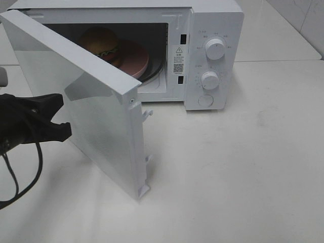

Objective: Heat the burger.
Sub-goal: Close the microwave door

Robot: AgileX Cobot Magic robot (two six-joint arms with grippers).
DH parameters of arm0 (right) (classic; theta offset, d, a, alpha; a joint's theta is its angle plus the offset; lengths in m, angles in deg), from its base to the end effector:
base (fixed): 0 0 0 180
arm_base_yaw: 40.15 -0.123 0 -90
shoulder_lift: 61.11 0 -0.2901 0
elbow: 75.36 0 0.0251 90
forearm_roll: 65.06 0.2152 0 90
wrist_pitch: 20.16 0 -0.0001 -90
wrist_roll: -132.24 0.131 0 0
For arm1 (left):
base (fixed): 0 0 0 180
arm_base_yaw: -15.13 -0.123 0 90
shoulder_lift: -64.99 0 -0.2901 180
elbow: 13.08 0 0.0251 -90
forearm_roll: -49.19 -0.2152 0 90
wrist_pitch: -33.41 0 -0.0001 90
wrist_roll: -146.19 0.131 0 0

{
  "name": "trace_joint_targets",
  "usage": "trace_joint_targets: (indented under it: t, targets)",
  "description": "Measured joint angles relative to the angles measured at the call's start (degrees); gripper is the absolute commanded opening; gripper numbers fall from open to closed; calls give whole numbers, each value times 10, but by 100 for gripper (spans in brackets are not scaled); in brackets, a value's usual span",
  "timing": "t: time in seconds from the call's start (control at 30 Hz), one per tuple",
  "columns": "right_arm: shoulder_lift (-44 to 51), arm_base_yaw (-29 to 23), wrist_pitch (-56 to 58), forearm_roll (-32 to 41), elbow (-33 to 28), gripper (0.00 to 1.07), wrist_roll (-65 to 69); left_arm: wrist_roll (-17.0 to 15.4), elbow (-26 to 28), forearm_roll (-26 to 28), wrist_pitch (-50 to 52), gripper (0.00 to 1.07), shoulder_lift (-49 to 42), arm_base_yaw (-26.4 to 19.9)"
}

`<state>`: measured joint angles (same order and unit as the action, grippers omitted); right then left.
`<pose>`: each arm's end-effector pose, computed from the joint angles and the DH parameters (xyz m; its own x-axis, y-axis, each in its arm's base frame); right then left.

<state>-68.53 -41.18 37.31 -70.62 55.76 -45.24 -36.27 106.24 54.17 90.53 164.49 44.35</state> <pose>-0.0028 -0.0108 0.2483 -0.4015 -0.0155 -0.9157 0.0536 0.9977 -0.0404 0.2418 -0.1243 0.1853 -0.2362 0.0291 -0.9713 0.4053 0.9114 -0.0712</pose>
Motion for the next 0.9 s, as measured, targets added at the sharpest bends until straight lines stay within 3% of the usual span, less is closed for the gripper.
trace_joint_targets:
  t: [0.07, 0.2, 0.43, 0.63, 0.8, 0.9]
  targets:
    - [0, 0, 0, 0, 0, 76, 0, 13, 19, 42, 3, 0, 17, 36]
    - [0, 0, 0, 0, 0, 76, 0, 25, 41, 79, 4, 0, 32, 64]
    - [0, 0, 0, 0, 0, 76, 0, 81, 126, 198, -1, 0, 74, 127]
    - [0, 0, 0, 0, 0, 76, 0, 125, 186, 277, -12, 0, 100, 155]
    - [0, 0, 0, 0, 0, 76, 0, 195, 264, 352, -41, 0, 127, 173]
    - [0, 0, 0, 0, 0, 76, 0, 214, 291, 373, -51, 0, 137, 173]
